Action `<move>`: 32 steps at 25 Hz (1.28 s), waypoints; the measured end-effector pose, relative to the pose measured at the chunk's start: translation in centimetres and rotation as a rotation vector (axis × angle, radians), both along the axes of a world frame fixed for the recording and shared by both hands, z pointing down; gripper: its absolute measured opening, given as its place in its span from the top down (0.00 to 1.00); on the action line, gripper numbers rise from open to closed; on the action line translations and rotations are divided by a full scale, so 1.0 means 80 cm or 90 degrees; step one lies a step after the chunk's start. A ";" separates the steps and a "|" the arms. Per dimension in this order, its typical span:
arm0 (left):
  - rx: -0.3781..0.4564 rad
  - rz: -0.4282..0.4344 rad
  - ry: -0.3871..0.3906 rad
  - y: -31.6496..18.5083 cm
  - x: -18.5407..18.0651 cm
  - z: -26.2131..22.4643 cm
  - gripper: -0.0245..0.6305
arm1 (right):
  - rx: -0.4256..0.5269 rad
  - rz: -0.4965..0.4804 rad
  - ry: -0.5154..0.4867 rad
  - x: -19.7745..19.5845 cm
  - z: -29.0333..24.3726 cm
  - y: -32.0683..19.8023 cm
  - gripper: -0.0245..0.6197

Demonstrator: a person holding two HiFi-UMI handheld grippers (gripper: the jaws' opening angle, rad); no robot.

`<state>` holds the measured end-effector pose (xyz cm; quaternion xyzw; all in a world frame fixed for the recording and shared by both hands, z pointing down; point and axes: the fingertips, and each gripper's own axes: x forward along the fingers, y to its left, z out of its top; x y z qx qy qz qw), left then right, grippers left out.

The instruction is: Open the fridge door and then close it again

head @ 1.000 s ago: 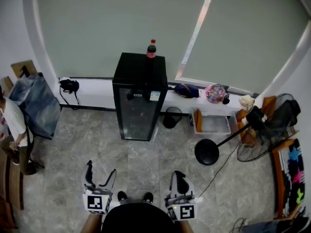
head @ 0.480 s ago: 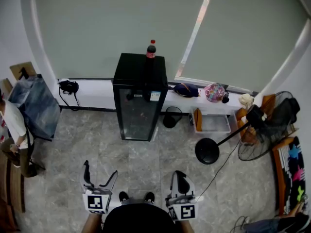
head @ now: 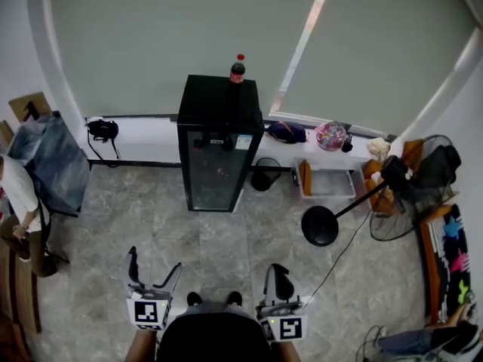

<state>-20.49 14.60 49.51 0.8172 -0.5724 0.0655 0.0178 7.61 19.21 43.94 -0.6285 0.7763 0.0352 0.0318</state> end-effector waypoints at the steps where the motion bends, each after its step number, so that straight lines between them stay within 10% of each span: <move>1: 0.003 0.002 0.000 0.001 -0.006 0.003 0.21 | 0.001 0.004 0.000 -0.003 0.000 0.002 0.95; 32: -0.015 0.015 0.000 -0.068 -0.044 0.024 0.21 | -0.018 -0.010 -0.005 -0.056 0.012 -0.067 0.95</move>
